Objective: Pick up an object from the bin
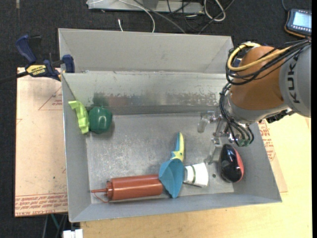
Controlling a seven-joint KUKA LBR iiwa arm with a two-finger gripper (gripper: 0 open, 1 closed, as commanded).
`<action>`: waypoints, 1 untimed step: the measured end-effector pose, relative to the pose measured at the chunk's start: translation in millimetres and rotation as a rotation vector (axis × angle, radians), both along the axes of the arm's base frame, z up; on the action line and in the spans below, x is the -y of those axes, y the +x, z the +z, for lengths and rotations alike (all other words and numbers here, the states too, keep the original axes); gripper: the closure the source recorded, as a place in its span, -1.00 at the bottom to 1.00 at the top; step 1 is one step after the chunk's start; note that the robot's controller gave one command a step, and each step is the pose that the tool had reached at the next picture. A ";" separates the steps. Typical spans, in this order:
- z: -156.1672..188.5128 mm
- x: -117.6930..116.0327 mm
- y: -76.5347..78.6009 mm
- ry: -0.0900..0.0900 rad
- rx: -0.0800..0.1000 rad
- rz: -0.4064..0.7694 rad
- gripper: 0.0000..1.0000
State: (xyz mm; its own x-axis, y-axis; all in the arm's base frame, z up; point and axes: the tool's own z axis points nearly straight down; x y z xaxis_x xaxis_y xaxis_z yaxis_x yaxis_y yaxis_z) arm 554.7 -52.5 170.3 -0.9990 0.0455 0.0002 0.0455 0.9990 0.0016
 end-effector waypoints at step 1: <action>-26.8 -23.7 10.4 0.000 0.007 -0.017 -1.00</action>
Offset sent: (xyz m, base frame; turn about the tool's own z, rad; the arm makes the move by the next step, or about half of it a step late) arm 0.0223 0.0233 -0.0526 0.0550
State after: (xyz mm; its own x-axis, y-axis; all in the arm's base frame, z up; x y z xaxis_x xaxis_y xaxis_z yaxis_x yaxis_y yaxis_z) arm 565.1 -28.8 143.6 -0.9980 0.0622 -0.0072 0.0622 0.9981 0.0023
